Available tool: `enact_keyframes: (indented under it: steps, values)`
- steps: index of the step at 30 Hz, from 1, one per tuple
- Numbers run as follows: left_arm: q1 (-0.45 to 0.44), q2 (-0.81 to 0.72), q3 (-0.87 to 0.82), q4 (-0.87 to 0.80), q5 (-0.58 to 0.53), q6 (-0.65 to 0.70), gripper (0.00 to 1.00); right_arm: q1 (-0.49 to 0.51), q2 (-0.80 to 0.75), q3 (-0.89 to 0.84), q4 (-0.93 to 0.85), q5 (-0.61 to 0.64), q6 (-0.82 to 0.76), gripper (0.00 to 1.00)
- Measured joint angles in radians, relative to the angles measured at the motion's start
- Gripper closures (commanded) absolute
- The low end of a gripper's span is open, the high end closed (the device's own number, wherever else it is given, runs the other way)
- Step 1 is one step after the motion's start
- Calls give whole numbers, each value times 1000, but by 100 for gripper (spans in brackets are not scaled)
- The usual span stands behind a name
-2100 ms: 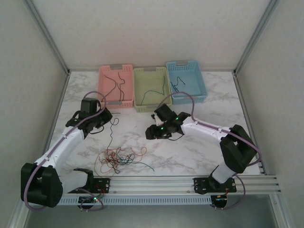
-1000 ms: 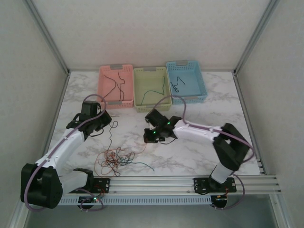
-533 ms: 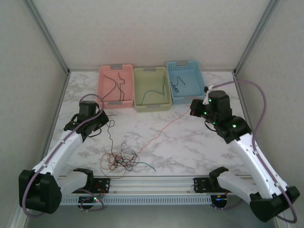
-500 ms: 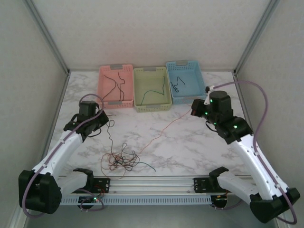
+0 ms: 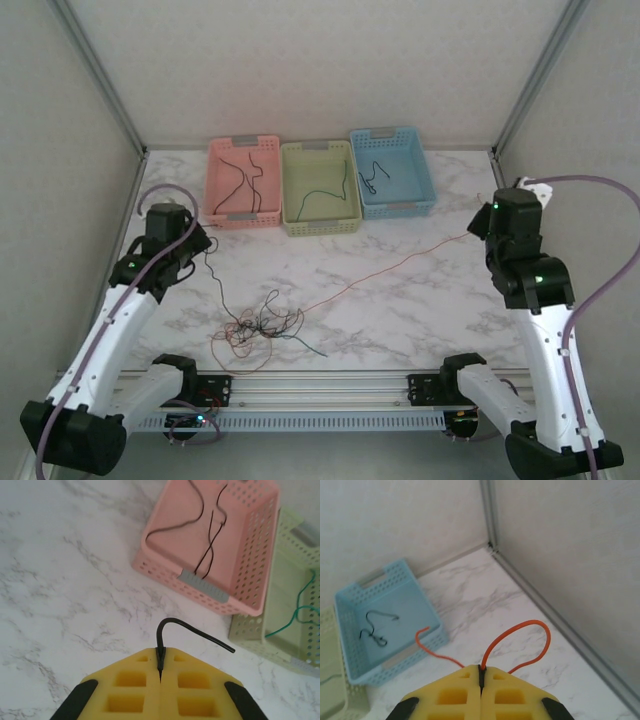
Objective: Untangle the cables
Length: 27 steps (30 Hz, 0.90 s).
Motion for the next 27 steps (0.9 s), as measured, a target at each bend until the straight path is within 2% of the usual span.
enact_keyframes:
  steps: [6,10,16,19,24,27]
  values:
    - [2,18,164,-32,-67,40,100,-48,87,239,19,70,-8,100]
    - [3,29,183,-41,-83,50,100,-98,138,385,53,130,-39,100]
    - [25,23,178,-69,-103,72,100,-151,145,447,84,190,-70,100]
    - [29,16,164,-65,-78,72,100,-152,126,390,81,136,-43,100]
    - [29,42,108,-23,56,64,100,-153,102,177,72,-68,26,100]
    - [29,87,90,-4,135,61,100,-153,133,110,45,-174,40,100]
